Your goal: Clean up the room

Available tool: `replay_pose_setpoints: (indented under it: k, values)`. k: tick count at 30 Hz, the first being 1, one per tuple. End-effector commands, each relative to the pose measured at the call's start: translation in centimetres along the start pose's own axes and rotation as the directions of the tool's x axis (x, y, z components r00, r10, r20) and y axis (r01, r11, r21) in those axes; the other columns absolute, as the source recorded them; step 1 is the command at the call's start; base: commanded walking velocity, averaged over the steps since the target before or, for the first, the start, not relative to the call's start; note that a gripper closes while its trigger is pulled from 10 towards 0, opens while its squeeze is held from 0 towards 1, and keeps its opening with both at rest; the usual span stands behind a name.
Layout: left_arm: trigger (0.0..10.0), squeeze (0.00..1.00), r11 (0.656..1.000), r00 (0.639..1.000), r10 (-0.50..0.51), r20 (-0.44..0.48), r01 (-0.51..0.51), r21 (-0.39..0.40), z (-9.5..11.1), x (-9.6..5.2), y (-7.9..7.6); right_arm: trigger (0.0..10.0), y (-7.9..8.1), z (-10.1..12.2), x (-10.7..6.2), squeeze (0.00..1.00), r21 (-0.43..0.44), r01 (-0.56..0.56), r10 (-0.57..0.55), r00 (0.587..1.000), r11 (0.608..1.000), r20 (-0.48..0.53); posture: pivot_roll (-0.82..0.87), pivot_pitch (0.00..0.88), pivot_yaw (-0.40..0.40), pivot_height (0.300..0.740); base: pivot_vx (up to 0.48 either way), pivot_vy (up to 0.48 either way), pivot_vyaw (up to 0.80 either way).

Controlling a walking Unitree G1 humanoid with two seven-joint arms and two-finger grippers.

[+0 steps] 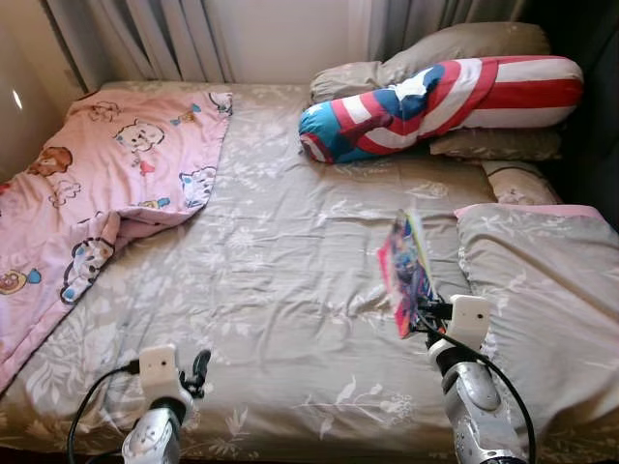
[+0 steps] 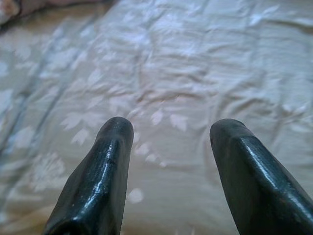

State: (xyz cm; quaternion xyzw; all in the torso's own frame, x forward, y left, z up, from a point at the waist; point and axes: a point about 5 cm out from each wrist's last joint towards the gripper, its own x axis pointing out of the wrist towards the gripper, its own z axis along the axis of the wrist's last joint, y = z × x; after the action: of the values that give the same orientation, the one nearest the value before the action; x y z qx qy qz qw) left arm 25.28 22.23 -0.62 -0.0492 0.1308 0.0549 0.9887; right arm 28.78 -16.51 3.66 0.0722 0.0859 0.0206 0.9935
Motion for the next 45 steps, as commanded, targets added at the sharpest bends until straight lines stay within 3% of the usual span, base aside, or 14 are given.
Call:
replay_pose_setpoints:
  k: [1, 10, 23, 45]
  values:
    - [10.0, 0.0, 1.0, 1.0, 0.014, -0.026, -0.014, -0.009, -1.0, -0.8, 0.5, 10.0, 0.4, 1.5, 0.2, 0.0, -0.011, -0.019, 0.02, 0.996, 1.0, 0.085, -0.01, 0.115, 0.003, 0.73, 0.0, 0.0, 0.0]
    - [10.0, 0.0, 1.0, 1.0, 0.008, 0.0, -0.008, -0.001, -0.8, -1.2, 0.8, 10.0, -0.1, 1.5, 0.3, 0.0, -0.018, 0.013, -0.011, 0.997, 1.0, 0.078, 0.0, 0.124, -0.001, 0.691, 0.0, 0.0, 0.0]
    - [10.0, 0.0, 1.0, 0.993, -0.029, 0.115, 0.029, -0.001, 2.5, 0.7, 0.0, 10.0, -0.6, 1.1, 0.3, 0.0, -0.019, 0.062, -0.061, 0.997, 0.998, 0.049, 0.0, 0.141, 0.001, 0.686, 0.0, 0.0, 0.0]
    - [10.0, 0.0, 0.996, 0.986, -0.087, 0.145, 0.083, 0.035, 3.4, 0.9, -1.1, 10.0, -0.5, 1.1, 0.2, 0.0, 0.014, 0.078, -0.079, 0.994, 0.997, 0.07, 0.01, 0.149, 0.002, 0.638, 0.0, 0.0, 0.0]
